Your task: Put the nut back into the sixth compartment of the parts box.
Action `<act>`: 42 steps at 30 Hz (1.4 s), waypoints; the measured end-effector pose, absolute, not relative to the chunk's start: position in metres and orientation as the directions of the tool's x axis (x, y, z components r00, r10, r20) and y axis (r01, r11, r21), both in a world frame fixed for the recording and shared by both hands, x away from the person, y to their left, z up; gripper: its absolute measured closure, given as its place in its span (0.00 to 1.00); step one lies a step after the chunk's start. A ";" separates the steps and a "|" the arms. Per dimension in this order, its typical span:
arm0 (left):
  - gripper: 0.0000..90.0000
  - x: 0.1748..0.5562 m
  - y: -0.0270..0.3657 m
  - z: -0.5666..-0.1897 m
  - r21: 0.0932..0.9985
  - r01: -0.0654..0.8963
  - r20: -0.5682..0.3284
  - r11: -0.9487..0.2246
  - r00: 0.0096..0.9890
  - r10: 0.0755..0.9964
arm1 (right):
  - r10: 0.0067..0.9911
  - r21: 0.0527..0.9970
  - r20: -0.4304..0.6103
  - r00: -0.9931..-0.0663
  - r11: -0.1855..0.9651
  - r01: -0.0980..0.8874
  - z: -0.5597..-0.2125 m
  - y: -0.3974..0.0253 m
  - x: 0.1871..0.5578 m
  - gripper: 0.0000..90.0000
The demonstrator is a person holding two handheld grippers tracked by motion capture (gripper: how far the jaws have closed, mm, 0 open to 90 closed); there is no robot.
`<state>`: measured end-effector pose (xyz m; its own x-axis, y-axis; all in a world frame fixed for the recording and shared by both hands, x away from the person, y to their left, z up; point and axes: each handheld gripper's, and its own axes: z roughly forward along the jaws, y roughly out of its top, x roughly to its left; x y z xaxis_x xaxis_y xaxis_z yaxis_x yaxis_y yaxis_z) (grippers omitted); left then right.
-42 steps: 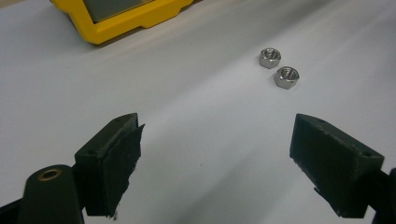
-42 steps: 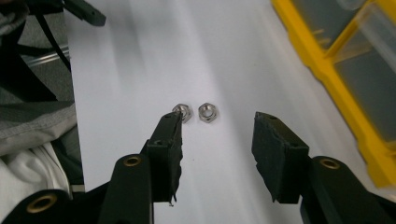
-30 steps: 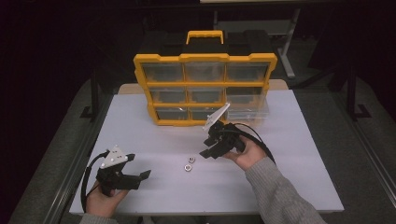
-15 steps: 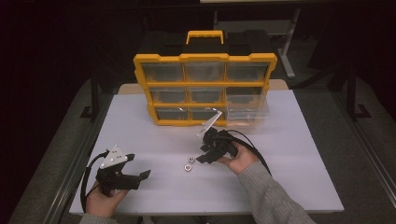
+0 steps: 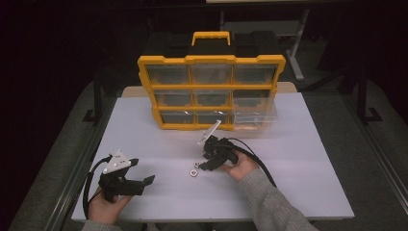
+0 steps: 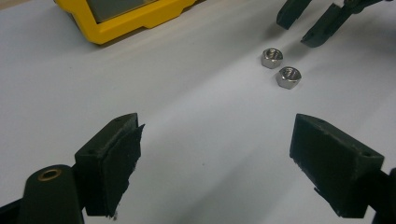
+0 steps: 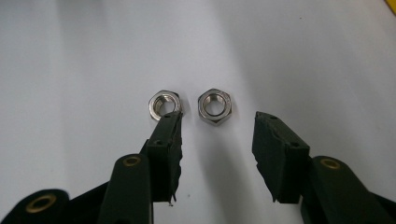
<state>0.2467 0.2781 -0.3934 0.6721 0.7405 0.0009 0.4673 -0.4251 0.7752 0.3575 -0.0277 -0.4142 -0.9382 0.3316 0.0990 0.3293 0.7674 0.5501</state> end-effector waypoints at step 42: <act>0.18 0.247 0.279 -0.392 0.777 0.455 0.015 -0.435 0.677 0.735 | 0.297 0.541 0.118 -0.948 0.781 0.312 -0.403 -0.017 0.363 0.77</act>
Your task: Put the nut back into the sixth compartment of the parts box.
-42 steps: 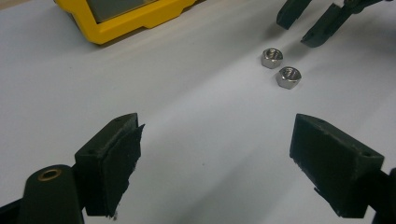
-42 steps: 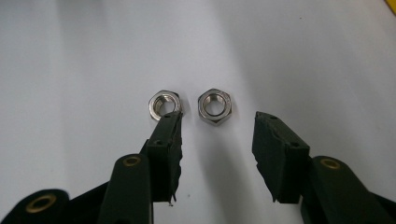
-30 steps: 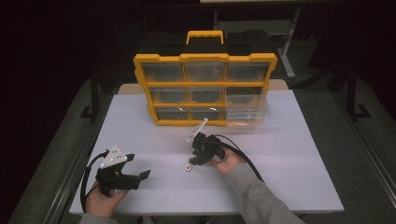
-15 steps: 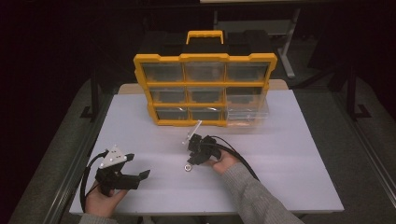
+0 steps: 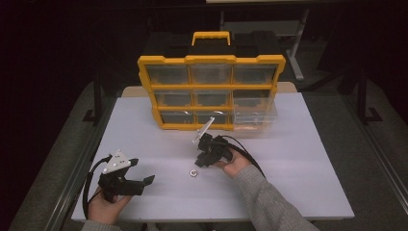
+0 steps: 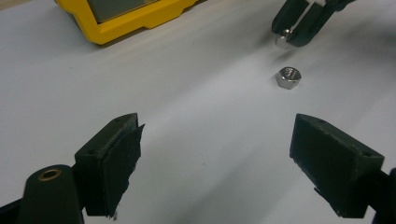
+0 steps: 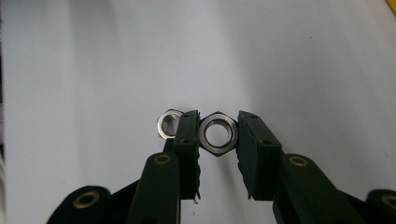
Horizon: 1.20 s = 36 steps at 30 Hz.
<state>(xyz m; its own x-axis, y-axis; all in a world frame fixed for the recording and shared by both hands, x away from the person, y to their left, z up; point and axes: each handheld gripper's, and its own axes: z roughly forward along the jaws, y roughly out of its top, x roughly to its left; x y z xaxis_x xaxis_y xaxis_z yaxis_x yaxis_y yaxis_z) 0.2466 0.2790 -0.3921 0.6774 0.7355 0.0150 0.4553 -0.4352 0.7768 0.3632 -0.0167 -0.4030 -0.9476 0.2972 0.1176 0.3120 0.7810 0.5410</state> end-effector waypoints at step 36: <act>0.18 0.246 0.279 -0.392 0.778 0.458 0.014 -0.431 0.672 0.740 | 0.319 0.619 0.102 -0.942 0.721 0.311 -0.271 -0.072 0.366 0.77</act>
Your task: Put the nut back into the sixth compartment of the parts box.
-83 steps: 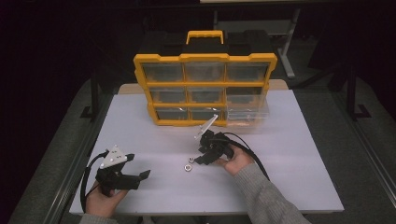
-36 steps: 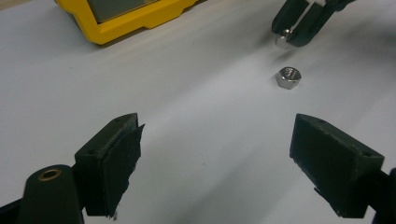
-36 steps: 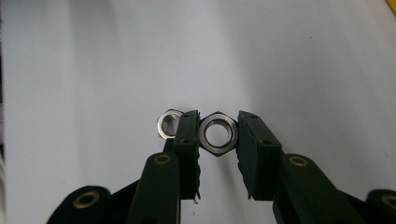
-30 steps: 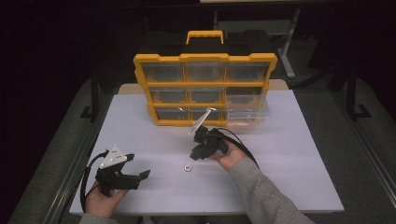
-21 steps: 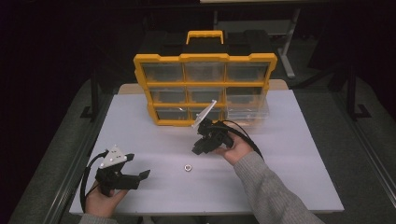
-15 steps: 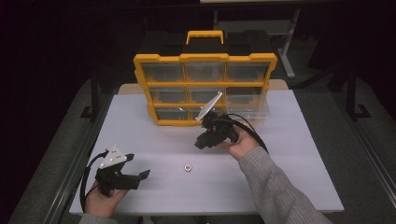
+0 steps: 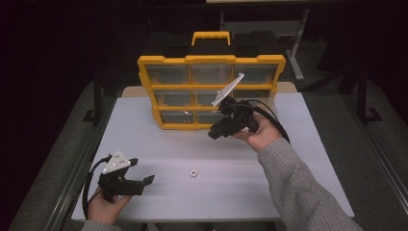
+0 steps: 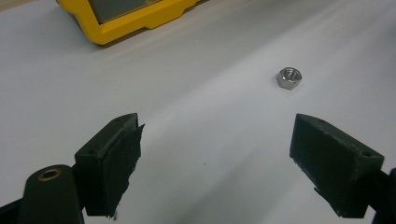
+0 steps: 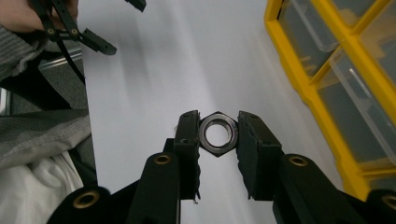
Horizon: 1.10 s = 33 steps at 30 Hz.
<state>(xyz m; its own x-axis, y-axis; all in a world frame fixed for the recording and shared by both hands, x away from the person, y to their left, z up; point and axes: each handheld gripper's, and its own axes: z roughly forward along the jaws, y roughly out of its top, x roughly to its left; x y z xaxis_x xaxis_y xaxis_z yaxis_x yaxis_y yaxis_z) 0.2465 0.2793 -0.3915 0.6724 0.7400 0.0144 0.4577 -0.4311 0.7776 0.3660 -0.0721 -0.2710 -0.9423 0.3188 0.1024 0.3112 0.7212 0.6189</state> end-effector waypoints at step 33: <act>0.18 0.246 0.279 -0.391 0.782 0.459 0.009 -0.421 0.668 0.744 | 0.481 0.634 0.089 -0.872 0.649 0.422 -0.213 -0.136 0.391 0.77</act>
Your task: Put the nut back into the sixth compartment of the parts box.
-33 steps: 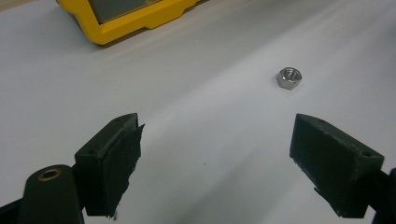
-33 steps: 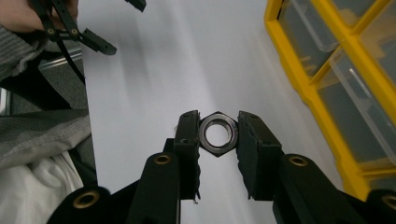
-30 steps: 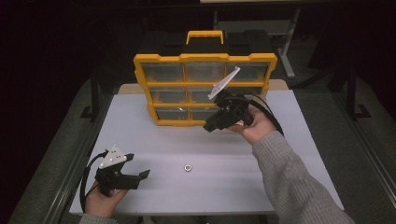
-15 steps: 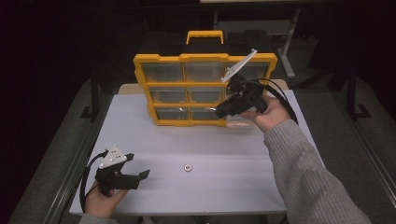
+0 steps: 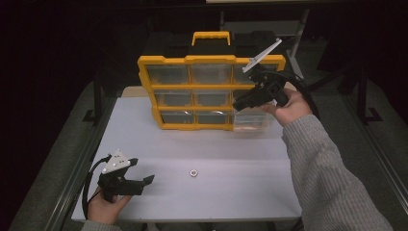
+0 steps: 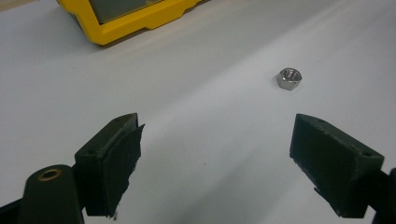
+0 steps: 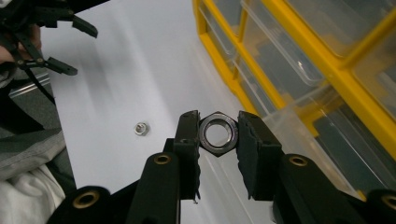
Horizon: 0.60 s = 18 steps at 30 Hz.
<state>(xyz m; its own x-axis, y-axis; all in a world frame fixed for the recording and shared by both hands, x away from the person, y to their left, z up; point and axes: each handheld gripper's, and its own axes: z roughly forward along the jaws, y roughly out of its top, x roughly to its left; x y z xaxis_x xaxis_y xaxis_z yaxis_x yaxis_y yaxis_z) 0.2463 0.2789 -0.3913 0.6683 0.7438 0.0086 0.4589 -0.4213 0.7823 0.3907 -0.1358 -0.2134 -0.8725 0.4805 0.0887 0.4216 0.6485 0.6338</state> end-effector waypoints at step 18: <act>0.18 0.246 0.280 -0.391 0.780 0.456 0.015 -0.429 0.672 0.741 | 0.575 0.597 0.100 -0.812 0.619 0.511 -0.234 -0.161 0.412 0.76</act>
